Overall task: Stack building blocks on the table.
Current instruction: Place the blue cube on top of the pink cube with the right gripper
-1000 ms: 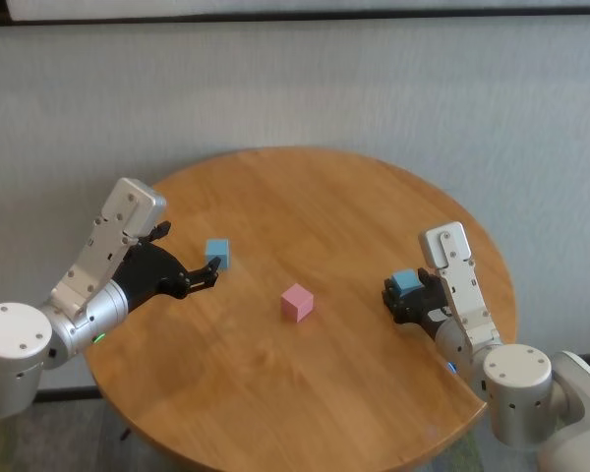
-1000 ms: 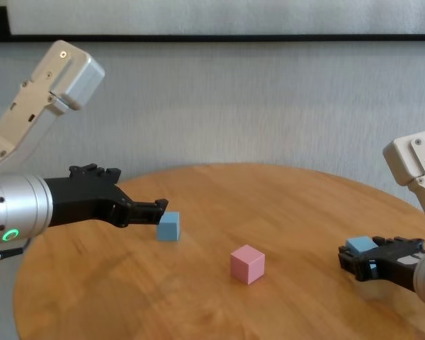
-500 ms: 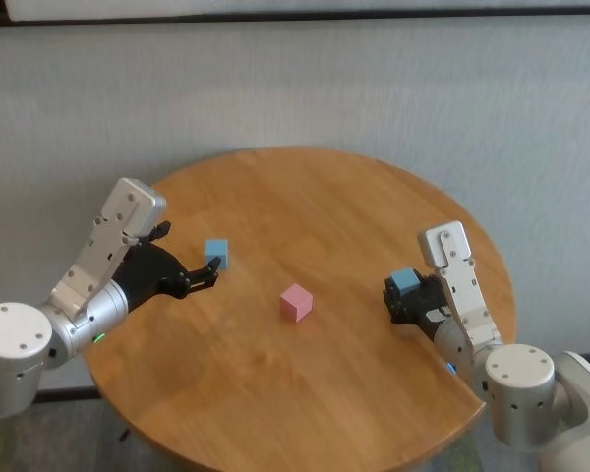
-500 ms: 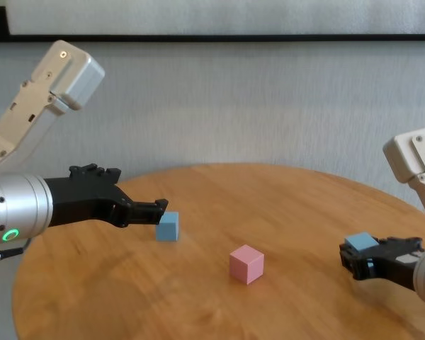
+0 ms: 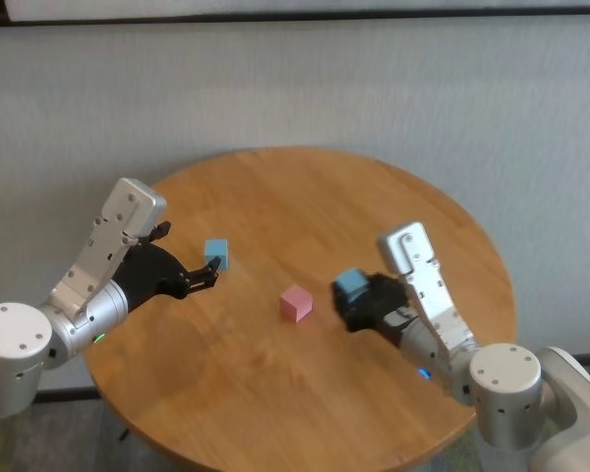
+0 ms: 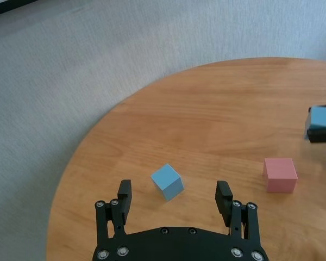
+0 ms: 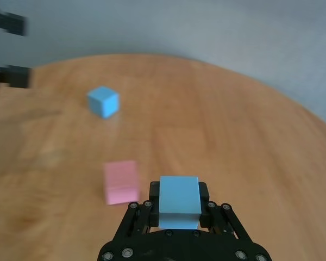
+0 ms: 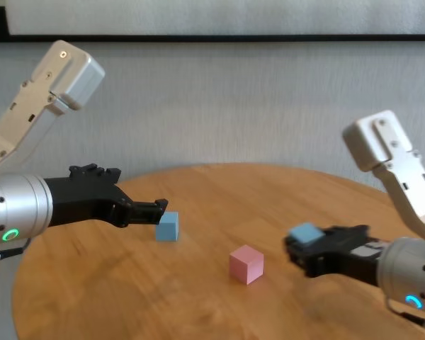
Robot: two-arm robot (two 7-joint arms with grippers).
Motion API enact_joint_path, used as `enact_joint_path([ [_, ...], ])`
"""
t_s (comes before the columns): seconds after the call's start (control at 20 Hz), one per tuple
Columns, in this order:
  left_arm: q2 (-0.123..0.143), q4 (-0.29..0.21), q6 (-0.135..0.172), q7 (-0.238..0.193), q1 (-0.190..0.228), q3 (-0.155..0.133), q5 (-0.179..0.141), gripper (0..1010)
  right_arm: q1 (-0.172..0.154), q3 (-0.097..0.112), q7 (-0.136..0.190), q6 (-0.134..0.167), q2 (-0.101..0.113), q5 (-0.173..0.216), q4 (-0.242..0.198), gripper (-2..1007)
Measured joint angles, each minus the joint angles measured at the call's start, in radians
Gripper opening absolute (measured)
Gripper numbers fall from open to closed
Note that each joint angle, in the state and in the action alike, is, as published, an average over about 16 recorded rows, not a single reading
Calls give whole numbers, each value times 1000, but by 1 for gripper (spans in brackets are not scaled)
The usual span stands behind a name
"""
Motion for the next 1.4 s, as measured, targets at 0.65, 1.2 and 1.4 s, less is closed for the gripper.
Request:
enact_joint_path([
  [0.65,0,0,0,0,0,0,0,1000,71,-40,173,-12,-13,1,54,361],
  [1.2,0,0,0,0,0,0,0,1000,93,-33,194,-28,-46,-12,109,361],
  [1.4,0,0,0,0,0,0,0,1000,89,-30,198,-34,-52,-12,108,361],
])
